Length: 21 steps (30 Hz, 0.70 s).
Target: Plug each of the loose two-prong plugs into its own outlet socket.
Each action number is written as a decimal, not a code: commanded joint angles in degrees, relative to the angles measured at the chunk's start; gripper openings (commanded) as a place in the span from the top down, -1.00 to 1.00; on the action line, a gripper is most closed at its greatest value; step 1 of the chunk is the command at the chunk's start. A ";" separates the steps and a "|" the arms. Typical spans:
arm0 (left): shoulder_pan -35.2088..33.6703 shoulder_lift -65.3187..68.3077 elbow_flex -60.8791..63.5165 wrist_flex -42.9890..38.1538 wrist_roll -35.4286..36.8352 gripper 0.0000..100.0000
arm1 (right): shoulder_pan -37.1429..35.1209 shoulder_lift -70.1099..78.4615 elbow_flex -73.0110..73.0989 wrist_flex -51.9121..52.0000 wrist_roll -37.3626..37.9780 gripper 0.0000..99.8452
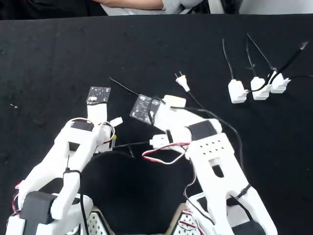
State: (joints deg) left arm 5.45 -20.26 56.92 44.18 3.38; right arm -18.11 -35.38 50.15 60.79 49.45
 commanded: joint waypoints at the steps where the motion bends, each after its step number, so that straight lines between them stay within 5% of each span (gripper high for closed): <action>1: 0.22 -0.09 -2.07 -0.79 -0.62 0.74 | -2.20 -0.40 -6.64 4.04 -1.58 0.46; 13: 0.22 0.35 -2.07 -0.88 -0.62 0.74 | 3.78 -0.40 -33.45 23.82 -20.48 0.74; 21: 0.22 0.18 -2.07 -0.88 -0.62 0.74 | 0.62 -0.66 -31.87 33.76 -20.13 0.75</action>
State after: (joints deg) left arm 5.45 -19.91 56.92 43.91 3.38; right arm -16.44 -35.38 17.45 93.93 29.93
